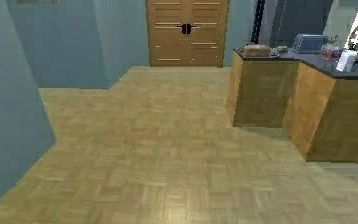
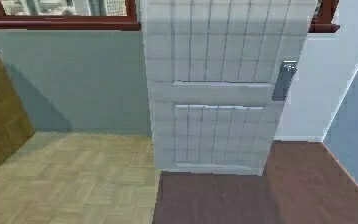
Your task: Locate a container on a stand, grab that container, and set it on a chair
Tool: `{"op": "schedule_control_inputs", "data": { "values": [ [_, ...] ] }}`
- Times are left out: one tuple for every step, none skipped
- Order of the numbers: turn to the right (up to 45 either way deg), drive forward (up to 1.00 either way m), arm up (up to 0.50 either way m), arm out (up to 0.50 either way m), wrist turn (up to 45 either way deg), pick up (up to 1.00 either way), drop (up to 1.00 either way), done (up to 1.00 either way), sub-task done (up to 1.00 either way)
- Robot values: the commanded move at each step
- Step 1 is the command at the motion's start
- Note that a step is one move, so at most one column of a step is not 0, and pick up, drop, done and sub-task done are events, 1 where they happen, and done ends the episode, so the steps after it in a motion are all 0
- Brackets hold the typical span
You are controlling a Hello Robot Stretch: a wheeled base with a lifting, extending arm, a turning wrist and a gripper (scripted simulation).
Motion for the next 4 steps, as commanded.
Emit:
{"op": "schedule_control_inputs", "data": {
  "values": [
    [45.0,0.00,0.00,0.00,0.0,0.00,0.00,0.00,0.00],
    [45.0,0.00,0.00,0.00,0.0,0.00,0.00,0.00,0.00],
    [3.0,0.00,0.00,0.00,0.0,0.00,0.00,0.00,0.00],
    [0.0,0.15,0.00,0.00,0.0,0.00,0.00,0.00,0.00]
  ]
}}
